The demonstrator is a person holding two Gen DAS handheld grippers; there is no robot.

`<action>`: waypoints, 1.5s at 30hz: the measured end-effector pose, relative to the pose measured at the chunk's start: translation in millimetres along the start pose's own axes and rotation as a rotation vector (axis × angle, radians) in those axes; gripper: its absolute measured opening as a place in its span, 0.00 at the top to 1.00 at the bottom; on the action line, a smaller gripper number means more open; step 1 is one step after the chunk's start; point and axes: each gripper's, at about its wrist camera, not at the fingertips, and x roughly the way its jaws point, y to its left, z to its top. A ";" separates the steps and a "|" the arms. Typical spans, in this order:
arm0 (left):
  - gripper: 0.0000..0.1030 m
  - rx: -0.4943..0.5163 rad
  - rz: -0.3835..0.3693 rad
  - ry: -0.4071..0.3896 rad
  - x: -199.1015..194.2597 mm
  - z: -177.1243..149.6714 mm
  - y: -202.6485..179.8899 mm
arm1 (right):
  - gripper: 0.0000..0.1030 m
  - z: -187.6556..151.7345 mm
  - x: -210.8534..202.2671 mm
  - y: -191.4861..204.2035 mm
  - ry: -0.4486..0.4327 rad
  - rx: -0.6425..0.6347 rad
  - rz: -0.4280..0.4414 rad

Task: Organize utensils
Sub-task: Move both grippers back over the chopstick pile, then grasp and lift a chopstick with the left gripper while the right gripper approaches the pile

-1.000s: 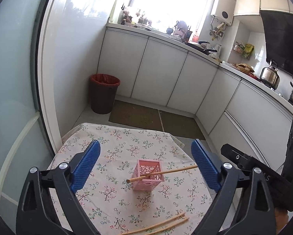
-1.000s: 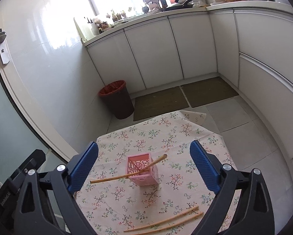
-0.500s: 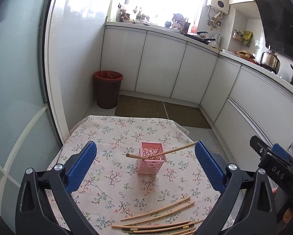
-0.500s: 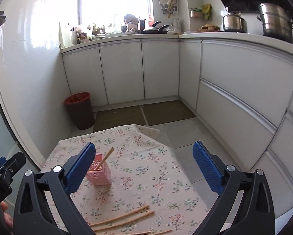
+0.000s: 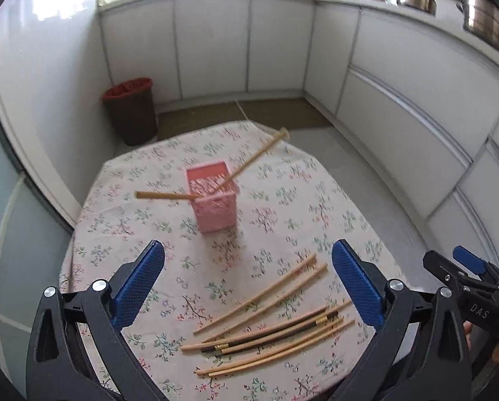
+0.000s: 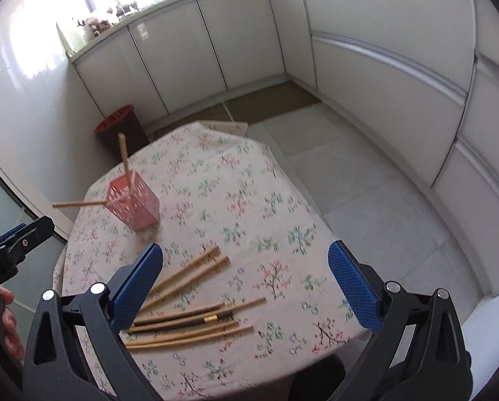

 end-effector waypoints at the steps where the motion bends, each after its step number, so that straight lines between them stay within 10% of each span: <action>1: 0.07 0.032 -0.016 0.035 11.2 -2.0 -7.0 | 0.06 -7.0 8.1 -12.6 0.027 0.019 0.002; 13: 0.07 0.194 -0.066 0.385 143.2 -12.3 -48.1 | 0.06 -36.9 44.6 -73.5 0.162 0.152 0.048; 24: 0.37 0.289 -0.050 0.564 222.0 -13.0 -71.1 | 0.06 -36.8 56.0 -74.6 0.204 0.162 0.056; 31: 0.59 0.318 -0.060 0.623 245.7 -22.5 -72.2 | 0.06 -36.2 61.1 -80.6 0.226 0.198 0.061; 45: 0.88 0.311 -0.036 0.491 229.2 -26.3 -45.1 | 0.06 -38.1 69.5 -77.3 0.247 0.196 0.044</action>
